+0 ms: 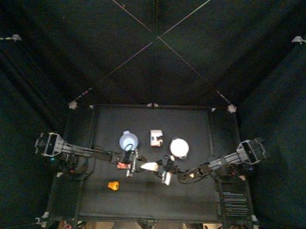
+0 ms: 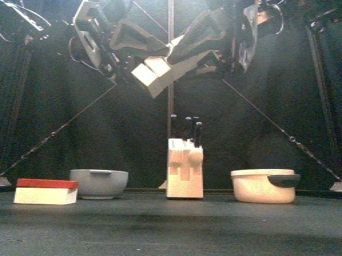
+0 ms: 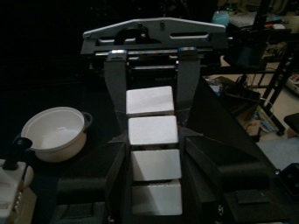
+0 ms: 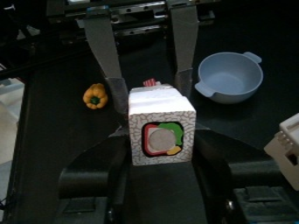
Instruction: Hand over sushi roll
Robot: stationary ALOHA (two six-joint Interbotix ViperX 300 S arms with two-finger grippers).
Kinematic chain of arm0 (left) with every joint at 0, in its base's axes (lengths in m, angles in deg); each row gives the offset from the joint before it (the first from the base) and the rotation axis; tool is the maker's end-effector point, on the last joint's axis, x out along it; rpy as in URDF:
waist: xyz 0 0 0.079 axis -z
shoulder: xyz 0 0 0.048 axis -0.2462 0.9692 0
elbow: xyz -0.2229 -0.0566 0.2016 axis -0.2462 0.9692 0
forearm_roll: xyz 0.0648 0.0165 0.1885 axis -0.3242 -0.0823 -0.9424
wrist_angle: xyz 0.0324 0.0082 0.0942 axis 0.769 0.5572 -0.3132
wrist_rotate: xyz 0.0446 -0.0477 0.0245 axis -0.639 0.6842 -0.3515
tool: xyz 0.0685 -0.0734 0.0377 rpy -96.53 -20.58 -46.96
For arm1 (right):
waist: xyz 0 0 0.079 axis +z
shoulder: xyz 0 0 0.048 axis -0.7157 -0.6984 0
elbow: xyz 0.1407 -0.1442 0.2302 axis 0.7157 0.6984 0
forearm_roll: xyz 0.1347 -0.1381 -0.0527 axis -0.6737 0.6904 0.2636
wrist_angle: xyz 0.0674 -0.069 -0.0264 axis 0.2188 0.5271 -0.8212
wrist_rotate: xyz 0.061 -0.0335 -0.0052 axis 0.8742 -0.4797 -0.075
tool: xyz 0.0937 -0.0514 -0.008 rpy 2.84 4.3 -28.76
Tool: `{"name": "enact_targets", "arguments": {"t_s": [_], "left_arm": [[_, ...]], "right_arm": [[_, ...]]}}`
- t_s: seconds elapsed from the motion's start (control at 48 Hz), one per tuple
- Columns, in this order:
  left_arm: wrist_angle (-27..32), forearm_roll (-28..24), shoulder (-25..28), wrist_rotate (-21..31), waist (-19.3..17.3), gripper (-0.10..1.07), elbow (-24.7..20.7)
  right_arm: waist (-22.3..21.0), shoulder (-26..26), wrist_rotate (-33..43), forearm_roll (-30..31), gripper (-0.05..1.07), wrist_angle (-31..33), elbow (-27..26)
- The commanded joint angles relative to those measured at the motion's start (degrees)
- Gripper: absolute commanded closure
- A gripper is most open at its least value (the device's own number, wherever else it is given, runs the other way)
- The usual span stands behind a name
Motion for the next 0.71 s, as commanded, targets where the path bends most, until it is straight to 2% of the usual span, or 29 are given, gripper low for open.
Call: {"name": "enact_targets", "arguments": {"t_s": [0.0,0.104,0.271,0.542,0.688], "left_arm": [[-0.6,0.1,-0.2,0.1,0.1,0.30,-1.4],[-0.6,0.1,-0.2,0.1,0.1,0.30,-1.4],[-0.6,0.1,-0.2,0.1,0.0,0.26,-1.5],[-0.7,0.4,-0.2,0.2,-0.2,0.04,-1.4],[-1.2,1.3,-0.2,0.2,-0.3,-0.02,-1.2]], "right_arm": [[-0.3,1.3,0.2,-0.2,0.36,0.1,-0.5],[-0.3,1.4,0.2,-0.5,0.44,0.1,-0.4],[-0.3,1.4,0.2,-0.4,0.45,0.1,-0.3],[-0.3,1.4,0.2,-0.5,0.45,0.2,-0.1],[-0.3,1.5,0.2,-0.5,0.45,0.2,0.0]]}}
